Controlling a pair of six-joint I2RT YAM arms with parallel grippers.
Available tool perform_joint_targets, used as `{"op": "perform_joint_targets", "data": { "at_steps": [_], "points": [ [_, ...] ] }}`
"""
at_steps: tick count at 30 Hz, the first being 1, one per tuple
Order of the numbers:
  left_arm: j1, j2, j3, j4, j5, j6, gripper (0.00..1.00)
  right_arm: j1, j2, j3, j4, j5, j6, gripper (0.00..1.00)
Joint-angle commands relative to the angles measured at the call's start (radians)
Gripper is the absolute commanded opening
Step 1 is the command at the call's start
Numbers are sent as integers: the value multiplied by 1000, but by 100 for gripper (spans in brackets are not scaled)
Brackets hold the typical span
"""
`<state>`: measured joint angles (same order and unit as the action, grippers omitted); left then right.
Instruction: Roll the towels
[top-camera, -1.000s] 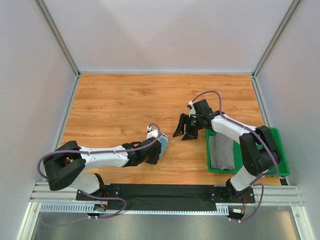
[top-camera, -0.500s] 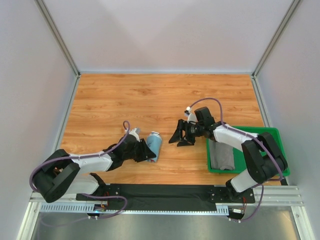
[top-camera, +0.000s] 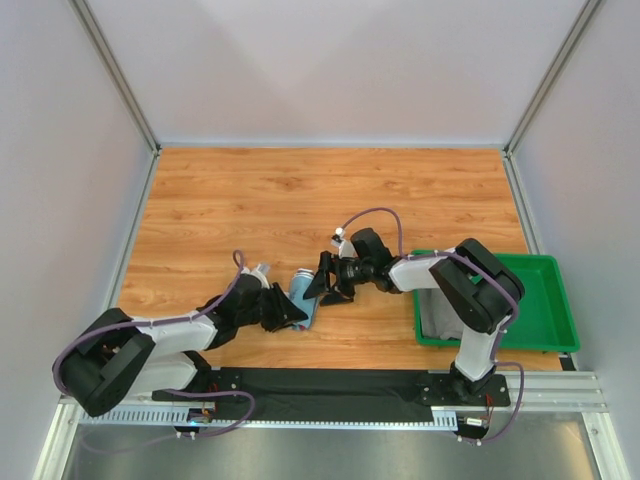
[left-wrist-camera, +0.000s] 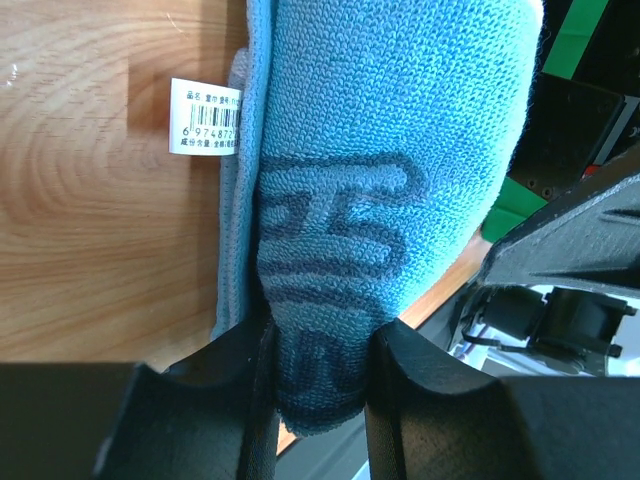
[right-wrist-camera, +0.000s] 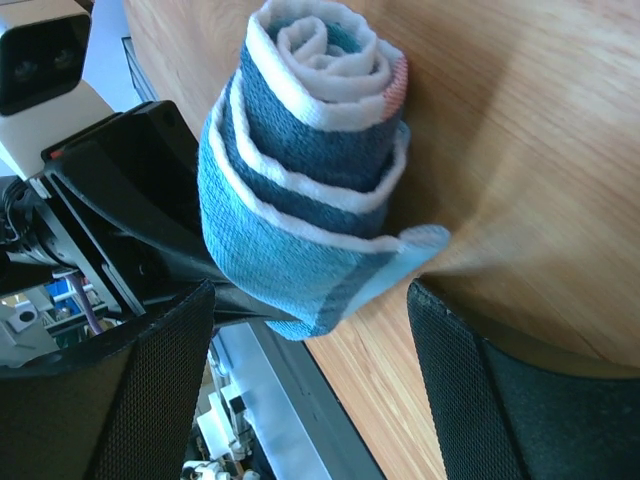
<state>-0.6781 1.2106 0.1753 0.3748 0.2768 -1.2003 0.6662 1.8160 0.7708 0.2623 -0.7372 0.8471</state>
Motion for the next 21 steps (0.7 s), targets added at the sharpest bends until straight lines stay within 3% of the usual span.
{"op": "perform_joint_targets", "data": {
  "at_steps": [1,10,15,18,21],
  "points": [
    [5,-2,19,-218,-53,64,0,24,35,31,46,50,30,78],
    [-1,-26,119,-440,-154,203,0,68,39,120,-79,120,26,77],
    [-63,-33,211,-522,-238,265,0,93,69,186,-144,159,13,77],
    [-78,-10,213,-478,-216,255,0,107,94,211,-147,159,21,75],
    [-87,-8,187,-400,-186,240,0,130,114,225,-155,165,23,67]
  ]
}}
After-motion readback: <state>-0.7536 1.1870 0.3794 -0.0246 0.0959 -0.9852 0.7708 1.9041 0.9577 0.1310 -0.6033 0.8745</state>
